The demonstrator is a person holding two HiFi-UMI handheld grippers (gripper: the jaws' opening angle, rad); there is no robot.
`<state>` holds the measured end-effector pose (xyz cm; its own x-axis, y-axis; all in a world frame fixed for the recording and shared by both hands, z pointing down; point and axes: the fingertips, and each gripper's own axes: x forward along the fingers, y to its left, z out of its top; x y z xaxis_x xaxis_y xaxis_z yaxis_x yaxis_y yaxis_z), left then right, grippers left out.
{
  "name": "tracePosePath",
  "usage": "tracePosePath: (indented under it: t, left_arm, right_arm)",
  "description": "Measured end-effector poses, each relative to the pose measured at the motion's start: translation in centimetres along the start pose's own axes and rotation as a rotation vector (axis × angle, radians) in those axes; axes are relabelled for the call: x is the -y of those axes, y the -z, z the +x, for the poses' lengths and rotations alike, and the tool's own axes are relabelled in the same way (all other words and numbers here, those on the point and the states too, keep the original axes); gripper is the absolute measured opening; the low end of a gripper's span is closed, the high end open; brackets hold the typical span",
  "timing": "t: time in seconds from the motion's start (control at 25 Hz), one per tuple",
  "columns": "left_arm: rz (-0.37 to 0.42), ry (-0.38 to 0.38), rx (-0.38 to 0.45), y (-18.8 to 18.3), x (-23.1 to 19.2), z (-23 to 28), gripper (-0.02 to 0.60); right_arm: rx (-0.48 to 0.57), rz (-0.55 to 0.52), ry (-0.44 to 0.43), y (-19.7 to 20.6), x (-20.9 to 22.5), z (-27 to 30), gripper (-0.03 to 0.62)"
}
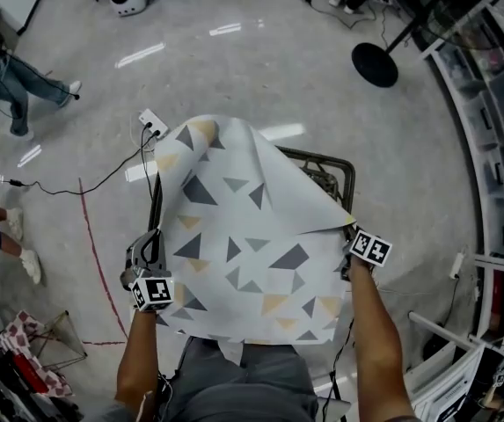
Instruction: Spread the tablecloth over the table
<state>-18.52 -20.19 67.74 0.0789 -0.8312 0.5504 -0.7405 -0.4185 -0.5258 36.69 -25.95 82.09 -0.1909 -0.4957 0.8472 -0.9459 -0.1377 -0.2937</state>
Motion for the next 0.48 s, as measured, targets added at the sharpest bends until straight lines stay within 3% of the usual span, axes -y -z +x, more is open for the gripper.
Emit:
tracePosePath:
  t: [0.08,0.16,0.24,0.36,0.44,0.48]
  left_arm:
    - [0.054,-0.023,-0.025,1.0,-1.3,0.7,0.0]
    - [0.064,-0.045,-0.057,2.4,-3.6,1.8,0.0]
    - [0.004,-0.036,-0.121,5.1,-5.3,3.8,0.009]
    - [-0.131,0.034,-0.274,10.3,-5.3,7.3,0.031]
    - [-0.22,0.078,-0.359,12.8,-4.9,9.2,0.037]
    - [-0.258,0.094,-0.386,13.5,-4.6,9.8,0.047]
  right_arm:
    - [-0.011,-0.012,0.02,-0.1,0.1,-0.1,0.127]
    - [-0.017,-0.153,0.087,-0.7,0.0,-0.3,0.155]
    - [-0.01,-0.373,0.166,-1.7,-0.5,-0.6,0.143]
    - [-0.009,-0.672,0.263,-2.4,-1.1,-1.1,0.132]
    - [0.031,-0.72,0.261,-3.0,-1.6,-1.5,0.13]
    - [0.058,-0.652,0.23,-3.4,-1.5,-1.7,0.126]
